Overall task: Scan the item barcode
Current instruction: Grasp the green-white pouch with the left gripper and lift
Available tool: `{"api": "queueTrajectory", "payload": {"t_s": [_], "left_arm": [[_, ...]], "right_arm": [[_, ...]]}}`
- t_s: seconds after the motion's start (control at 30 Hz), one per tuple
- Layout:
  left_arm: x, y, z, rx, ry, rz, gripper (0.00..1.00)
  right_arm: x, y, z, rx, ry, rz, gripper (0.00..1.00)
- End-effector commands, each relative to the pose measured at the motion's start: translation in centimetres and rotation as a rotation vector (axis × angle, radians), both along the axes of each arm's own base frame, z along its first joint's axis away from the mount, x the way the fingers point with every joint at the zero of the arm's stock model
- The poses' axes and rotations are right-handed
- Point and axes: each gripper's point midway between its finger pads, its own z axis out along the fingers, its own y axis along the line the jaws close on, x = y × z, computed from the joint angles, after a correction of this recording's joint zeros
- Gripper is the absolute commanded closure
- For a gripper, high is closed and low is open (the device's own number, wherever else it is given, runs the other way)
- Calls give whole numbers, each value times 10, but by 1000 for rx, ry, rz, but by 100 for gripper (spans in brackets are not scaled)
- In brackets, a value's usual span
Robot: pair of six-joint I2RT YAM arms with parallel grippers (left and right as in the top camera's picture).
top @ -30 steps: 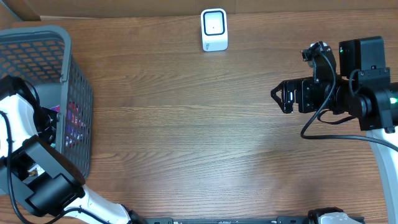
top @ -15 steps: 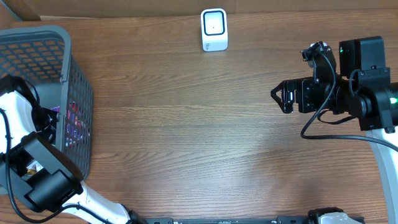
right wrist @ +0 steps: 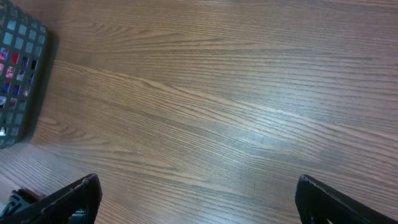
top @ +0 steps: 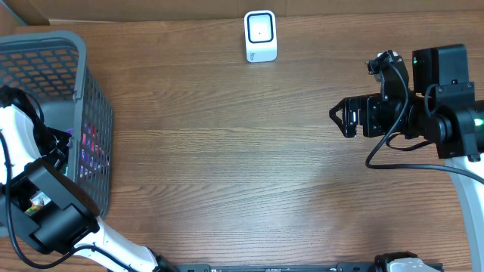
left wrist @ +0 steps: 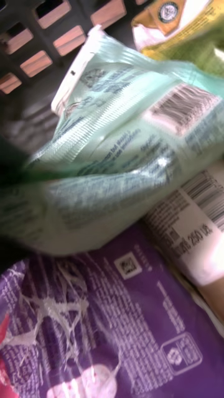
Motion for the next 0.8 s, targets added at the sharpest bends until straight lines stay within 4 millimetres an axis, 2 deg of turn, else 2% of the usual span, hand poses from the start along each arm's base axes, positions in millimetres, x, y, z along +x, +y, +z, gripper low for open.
{"api": "queueTrajectory", "payload": {"t_s": [0.0,0.23,0.43,0.53,0.77], "left_arm": [[-1,7,0,26,11,11,96],[0,5,3,11,6,3,96],[8,9,39,20,-26,-13,96],[9,10,50,28,-35,-22,96],[9,11,48,30,-34,-21,96]], "right_arm": [[0,3,9,12,-25,11,0],[0,3,9,12,-25,11,0],[-1,3,8,11,-21,10,0],[-1,3,8,11,-18,10,0],[-1,3,8,11,-18,10,0]]}}
